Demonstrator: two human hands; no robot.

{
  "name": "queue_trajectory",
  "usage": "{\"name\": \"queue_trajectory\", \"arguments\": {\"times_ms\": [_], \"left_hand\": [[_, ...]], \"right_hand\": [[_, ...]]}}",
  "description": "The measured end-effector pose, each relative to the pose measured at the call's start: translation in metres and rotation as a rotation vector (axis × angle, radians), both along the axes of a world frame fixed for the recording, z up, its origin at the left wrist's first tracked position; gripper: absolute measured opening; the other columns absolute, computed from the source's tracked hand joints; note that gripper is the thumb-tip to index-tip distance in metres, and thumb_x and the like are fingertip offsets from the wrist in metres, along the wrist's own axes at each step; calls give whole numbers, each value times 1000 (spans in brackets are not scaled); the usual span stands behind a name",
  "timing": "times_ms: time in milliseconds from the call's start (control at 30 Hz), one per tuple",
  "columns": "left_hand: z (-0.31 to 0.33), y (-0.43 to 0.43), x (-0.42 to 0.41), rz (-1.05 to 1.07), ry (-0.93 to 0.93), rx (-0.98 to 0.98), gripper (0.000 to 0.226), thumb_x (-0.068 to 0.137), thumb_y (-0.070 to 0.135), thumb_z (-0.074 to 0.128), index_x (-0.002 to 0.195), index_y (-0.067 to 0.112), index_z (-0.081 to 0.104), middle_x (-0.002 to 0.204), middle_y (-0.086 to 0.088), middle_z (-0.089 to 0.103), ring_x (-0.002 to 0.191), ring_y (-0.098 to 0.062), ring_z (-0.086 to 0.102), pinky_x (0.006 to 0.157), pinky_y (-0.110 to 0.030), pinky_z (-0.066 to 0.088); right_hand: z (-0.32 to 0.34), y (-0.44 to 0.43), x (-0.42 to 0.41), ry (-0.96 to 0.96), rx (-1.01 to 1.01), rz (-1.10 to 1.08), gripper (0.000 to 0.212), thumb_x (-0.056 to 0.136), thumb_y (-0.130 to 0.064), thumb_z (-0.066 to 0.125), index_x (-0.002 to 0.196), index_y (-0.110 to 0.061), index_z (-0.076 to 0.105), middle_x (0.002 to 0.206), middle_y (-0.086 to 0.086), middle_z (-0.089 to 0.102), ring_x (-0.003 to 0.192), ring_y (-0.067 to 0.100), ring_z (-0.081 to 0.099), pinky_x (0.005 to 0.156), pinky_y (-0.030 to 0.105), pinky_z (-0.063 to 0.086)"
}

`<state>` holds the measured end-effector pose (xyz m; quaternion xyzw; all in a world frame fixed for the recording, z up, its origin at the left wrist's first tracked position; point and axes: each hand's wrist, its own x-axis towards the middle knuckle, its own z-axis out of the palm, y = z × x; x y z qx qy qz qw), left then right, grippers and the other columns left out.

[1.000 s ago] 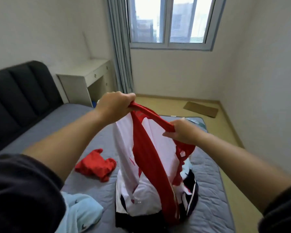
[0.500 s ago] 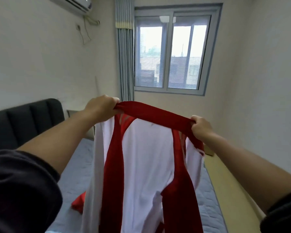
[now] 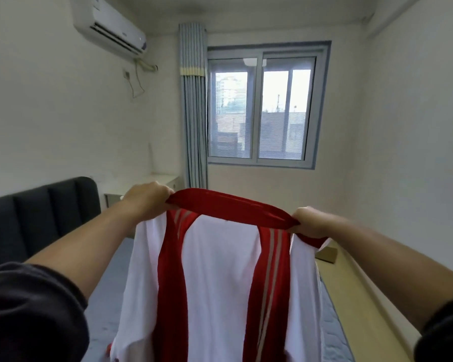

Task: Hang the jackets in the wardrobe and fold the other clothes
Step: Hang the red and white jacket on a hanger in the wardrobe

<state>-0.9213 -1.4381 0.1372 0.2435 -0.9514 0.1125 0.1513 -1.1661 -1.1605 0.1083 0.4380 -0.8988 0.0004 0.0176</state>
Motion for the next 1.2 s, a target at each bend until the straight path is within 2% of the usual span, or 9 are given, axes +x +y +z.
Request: {"name": "queue_trajectory", "arguments": {"times_ms": [133, 233, 267, 400, 600, 767, 867, 1033, 1200], "left_hand": [[39, 12, -10, 47, 67, 43, 30, 96, 44, 44, 96, 25, 67, 97, -6, 66, 84, -26, 62, 69, -30, 45], [71, 15, -15, -87, 622, -165, 33, 97, 40, 43, 98, 18, 67, 84, -15, 68, 77, -37, 65, 68, -39, 50], [72, 17, -15, -123, 688, -208, 31, 96, 38, 46, 96, 16, 68, 78, -17, 68, 71, -37, 65, 63, -38, 50], [31, 16, -22, -8, -26, -57, 20, 92, 27, 50, 101, 26, 67, 102, -3, 68, 90, -25, 63, 65, -26, 39], [33, 9, -23, -103, 271, 5, 23, 97, 30, 45, 106, 29, 67, 100, -2, 68, 89, -26, 63, 65, -29, 40], [50, 40, -23, -424, 58, -126, 23, 90, 15, 55, 97, 32, 69, 96, 6, 70, 82, -11, 59, 63, -23, 39], [49, 59, -34, -644, 78, -130, 19, 89, 12, 60, 97, 25, 72, 106, 5, 66, 100, -13, 58, 78, -24, 46], [43, 79, -49, -702, 115, -37, 20, 88, 15, 63, 95, 31, 72, 145, 2, 39, 138, -17, 25, 110, -40, 32], [47, 97, -45, -789, 67, 197, 29, 90, 15, 59, 92, 43, 65, 150, 21, 9, 142, -6, -5, 116, -39, 10]], "right_hand": [[33, -5, 4, 277, -372, 30, 30, 100, -26, 40, 113, -15, 65, 106, 12, 67, 96, 32, 64, 76, 36, 47], [66, -4, 8, 370, -1084, 175, 26, 100, -23, 44, 107, -9, 65, 85, 15, 70, 76, 35, 67, 66, 40, 53], [71, -1, 12, 376, -1115, 175, 25, 99, -23, 45, 107, -10, 64, 83, 13, 69, 74, 34, 67, 66, 43, 54], [44, -2, 15, 388, -207, 31, 23, 98, -22, 40, 106, -25, 61, 100, 5, 67, 89, 28, 63, 69, 33, 46], [45, 17, 3, 370, -371, 45, 25, 100, -25, 40, 104, -23, 65, 95, 2, 69, 80, 26, 62, 63, 30, 46], [65, 22, 16, 374, -178, 289, 21, 90, -11, 55, 94, -23, 71, 99, -5, 68, 97, 16, 60, 85, 30, 46], [76, 14, 25, 516, -232, 443, 13, 90, -17, 60, 90, -21, 72, 103, -9, 67, 102, 11, 56, 90, 29, 45], [85, 6, 54, 537, -548, 647, 15, 79, -10, 73, 68, -18, 68, 94, 1, 61, 91, 16, 54, 76, 39, 49], [88, 9, 75, 512, -667, 803, 10, 80, -6, 72, 73, -13, 68, 69, -1, 59, 61, 5, 55, 56, 19, 48]]}}
